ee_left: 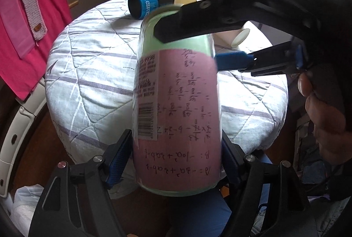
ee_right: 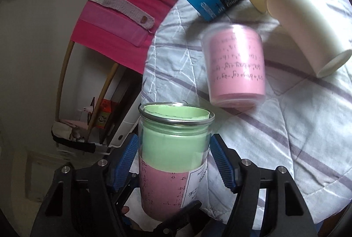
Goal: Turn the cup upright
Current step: 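Grasp the jar's green-rimmed end with the right gripper while the left gripper holds it, then open the left gripper while the right gripper rotates the jar opening-up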
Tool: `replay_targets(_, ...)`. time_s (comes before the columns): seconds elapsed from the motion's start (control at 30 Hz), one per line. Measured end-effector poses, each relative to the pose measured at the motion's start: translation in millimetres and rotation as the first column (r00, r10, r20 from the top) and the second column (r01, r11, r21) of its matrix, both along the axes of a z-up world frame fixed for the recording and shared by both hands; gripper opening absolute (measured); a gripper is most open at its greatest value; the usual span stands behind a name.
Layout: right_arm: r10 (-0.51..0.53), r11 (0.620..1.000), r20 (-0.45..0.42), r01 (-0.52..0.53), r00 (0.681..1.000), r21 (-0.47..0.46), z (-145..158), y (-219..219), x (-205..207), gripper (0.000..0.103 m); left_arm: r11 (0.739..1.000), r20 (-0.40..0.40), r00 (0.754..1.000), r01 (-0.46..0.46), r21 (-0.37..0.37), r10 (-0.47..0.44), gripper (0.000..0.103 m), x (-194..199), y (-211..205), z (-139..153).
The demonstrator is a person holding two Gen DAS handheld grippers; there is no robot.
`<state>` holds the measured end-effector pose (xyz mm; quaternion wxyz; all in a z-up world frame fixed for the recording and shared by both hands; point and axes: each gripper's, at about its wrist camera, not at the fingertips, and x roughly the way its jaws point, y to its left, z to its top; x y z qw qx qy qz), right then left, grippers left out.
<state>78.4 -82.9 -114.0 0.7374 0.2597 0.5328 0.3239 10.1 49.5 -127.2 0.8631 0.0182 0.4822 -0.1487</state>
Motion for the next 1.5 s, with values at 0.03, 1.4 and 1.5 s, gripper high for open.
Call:
replay_targets(0.03,-0.002,1.000,0.042,0.002,0.999,-0.007,4,-1,-2,0.069,1.000,0.002,1.000,0.002,-0.008,-0.002,0.076,0,-1,1)
replay_targets(1.4,-0.107,0.920,0.672,0.329,0.733,-0.212,47,-64,-58,0.069,0.997,-0.045,0.996,-0.077,0.032,0.078,0.102,50,-38,-15)
replay_targets(1.5,-0.093,0.917,0.684,0.330,0.723,-0.224,49,-63,-58,0.069,0.995,-0.050,0.994,-0.096,0.028,0.097,0.102,51,-34,-17)
